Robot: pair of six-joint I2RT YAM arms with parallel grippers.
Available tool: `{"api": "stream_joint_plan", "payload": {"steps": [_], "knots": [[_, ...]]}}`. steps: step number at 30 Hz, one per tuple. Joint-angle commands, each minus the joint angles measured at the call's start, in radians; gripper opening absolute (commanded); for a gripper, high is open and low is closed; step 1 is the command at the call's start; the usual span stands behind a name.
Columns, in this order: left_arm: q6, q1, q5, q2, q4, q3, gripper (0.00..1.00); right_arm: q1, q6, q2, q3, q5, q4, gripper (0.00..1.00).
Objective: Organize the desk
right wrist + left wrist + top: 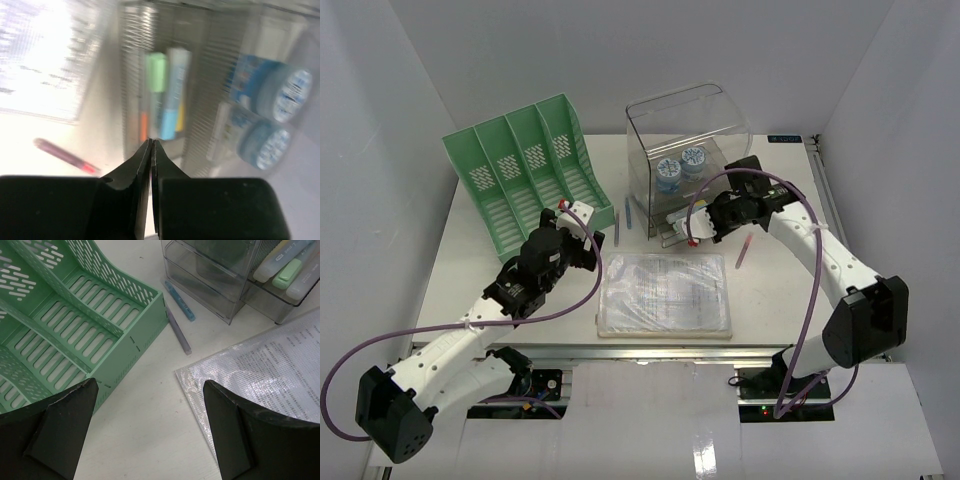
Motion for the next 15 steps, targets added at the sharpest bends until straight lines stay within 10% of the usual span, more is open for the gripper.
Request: {"api": "stream_joint_plan", "payload": {"steps": [1, 15], "knots": [[0.0, 0.004, 0.009, -0.028, 0.013, 0.002, 0.98, -0.006, -0.223, 0.063, -0.114, -0.071, -0.201, 0.08], [0.003, 0.004, 0.017, -0.026, 0.016, -0.002, 0.98, -0.006, 0.103, 0.307, -0.031, 0.118, 0.321, 0.08]]}}
